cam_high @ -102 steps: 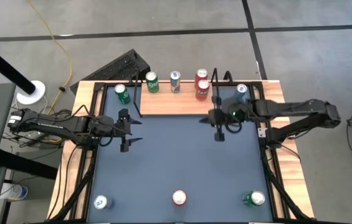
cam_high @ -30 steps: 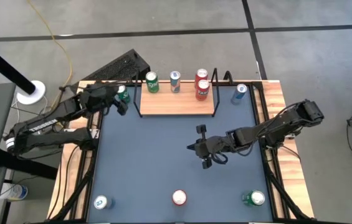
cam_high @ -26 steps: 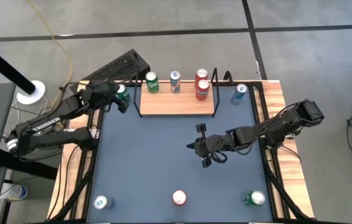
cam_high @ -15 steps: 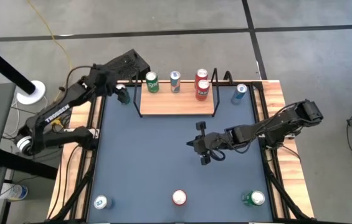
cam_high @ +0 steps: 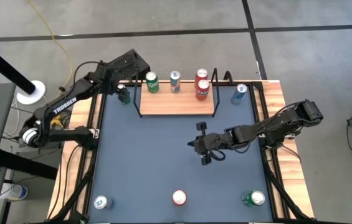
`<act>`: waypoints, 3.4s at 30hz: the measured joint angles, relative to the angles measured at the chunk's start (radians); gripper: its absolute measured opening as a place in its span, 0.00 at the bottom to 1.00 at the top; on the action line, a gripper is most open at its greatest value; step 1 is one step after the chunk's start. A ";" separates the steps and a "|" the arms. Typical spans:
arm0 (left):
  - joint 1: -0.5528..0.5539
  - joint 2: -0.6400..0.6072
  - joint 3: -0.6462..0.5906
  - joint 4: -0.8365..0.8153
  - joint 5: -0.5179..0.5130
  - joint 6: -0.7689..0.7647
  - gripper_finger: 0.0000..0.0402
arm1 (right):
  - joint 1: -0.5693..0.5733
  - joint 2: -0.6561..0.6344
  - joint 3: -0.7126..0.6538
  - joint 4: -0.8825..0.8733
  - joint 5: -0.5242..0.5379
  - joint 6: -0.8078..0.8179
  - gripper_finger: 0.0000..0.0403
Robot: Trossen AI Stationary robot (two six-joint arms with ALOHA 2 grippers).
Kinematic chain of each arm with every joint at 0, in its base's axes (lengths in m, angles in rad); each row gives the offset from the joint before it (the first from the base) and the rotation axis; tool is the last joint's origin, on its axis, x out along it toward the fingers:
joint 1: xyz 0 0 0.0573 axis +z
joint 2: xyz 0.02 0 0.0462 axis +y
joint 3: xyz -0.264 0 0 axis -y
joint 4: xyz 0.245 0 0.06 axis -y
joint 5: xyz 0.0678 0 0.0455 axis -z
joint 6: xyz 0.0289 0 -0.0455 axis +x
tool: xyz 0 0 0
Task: Place canned beverage on shelf
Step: Put the top green soda can on the shelf aligned with the other green soda can
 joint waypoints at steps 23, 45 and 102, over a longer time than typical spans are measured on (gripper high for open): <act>0.077 0.053 0.000 0.019 0.027 0.011 0.79 | 0.000 0.000 -0.003 -0.002 0.000 0.000 0.00; 0.051 0.054 -0.022 0.055 0.025 -0.145 0.79 | -0.039 0.000 -0.003 -0.002 -0.053 -0.002 0.00; 0.029 0.052 -0.087 0.089 0.252 0.070 0.61 | 0.000 -0.001 -0.001 -0.002 -0.050 -0.021 0.00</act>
